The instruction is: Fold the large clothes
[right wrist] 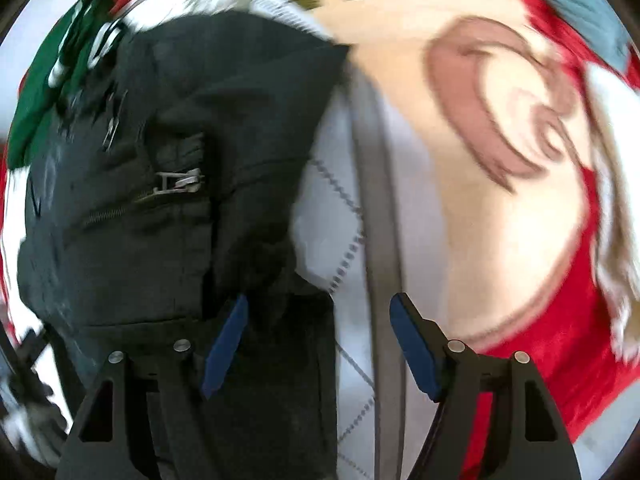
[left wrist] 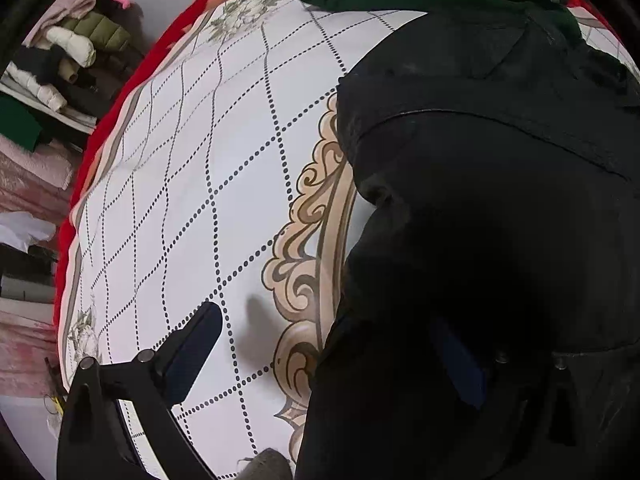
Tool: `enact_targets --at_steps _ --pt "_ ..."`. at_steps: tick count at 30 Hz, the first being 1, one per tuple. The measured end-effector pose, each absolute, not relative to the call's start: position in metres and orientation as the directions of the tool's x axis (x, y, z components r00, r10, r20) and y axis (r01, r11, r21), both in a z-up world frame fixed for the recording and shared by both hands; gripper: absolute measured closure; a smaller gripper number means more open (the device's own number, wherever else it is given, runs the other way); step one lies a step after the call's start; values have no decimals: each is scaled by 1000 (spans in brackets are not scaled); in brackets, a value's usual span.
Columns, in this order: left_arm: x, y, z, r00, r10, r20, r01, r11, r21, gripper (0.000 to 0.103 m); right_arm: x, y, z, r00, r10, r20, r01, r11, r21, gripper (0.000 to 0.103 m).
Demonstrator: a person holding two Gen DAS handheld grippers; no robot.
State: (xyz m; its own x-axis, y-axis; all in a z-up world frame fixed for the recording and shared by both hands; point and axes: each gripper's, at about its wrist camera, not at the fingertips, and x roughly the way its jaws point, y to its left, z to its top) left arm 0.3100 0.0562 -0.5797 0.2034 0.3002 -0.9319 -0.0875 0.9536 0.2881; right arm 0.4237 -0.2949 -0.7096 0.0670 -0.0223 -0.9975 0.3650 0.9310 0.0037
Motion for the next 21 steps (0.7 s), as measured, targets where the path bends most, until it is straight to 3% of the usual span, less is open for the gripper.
enact_targets --at_steps 5,13,18,20,21 --pt "315 76 -575 205 308 -929 -123 950 288 0 454 -275 -723 55 78 -995 331 939 92 52" --pt "324 141 -572 187 408 -894 -158 910 383 0 485 -206 -735 32 163 -986 199 966 166 52" --pt "325 173 -571 170 423 -890 -180 901 394 0 478 -199 -725 36 126 -991 219 967 130 49" --pt "323 172 -568 176 413 -894 -167 907 386 0 455 -207 -712 62 89 -994 248 964 101 31" --pt "323 169 -567 185 412 -892 -154 909 387 0 453 -207 -710 69 97 -993 256 960 112 29"
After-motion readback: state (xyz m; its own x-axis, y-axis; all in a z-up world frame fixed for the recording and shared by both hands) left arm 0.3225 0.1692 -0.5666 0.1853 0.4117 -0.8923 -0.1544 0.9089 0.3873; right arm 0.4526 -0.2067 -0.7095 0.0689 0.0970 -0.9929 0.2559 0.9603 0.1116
